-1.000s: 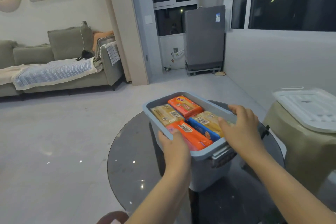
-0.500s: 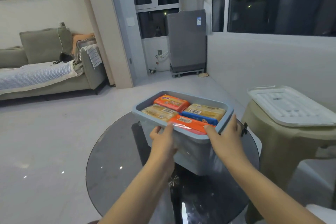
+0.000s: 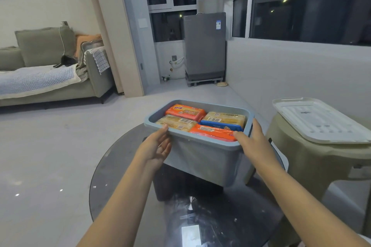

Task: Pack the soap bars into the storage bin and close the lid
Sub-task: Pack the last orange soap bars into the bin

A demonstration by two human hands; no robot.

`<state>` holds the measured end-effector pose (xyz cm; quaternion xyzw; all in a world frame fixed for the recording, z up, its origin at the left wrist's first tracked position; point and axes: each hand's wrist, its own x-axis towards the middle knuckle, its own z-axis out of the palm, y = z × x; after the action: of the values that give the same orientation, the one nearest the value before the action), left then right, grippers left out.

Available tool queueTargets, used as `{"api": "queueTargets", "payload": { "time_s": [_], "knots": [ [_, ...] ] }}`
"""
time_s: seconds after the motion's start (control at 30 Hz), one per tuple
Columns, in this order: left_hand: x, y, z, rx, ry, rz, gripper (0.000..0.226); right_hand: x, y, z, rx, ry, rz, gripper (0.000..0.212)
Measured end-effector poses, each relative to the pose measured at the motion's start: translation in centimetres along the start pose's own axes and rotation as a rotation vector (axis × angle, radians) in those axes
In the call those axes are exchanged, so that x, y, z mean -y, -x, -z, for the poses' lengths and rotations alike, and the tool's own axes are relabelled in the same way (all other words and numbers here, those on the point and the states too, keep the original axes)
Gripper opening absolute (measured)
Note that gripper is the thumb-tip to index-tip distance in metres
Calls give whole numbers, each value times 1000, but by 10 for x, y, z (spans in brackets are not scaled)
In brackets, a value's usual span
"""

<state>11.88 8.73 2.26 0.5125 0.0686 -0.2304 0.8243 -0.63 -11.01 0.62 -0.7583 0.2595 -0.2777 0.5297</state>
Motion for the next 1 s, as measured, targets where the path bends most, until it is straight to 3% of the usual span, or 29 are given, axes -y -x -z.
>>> {"api": "queueTargets", "payload": {
  "time_s": [0.27,0.47,0.73,0.93,1.0],
  "knots": [
    [8,5,-7,-35,103,-23,30,-4,-41,7,153,-135,-13,42],
    [17,13,-7,-79,136,-72,16,-13,-70,-2,258,-329,-69,61],
    [22,17,-8,-93,162,-121,29,-15,-85,-12,325,-543,-107,59],
    [24,20,-8,-118,132,-141,37,-16,-83,-9,327,-496,-39,24],
    [26,23,-9,-120,115,-134,35,-18,-81,-8,289,-454,-19,36]
  ]
}}
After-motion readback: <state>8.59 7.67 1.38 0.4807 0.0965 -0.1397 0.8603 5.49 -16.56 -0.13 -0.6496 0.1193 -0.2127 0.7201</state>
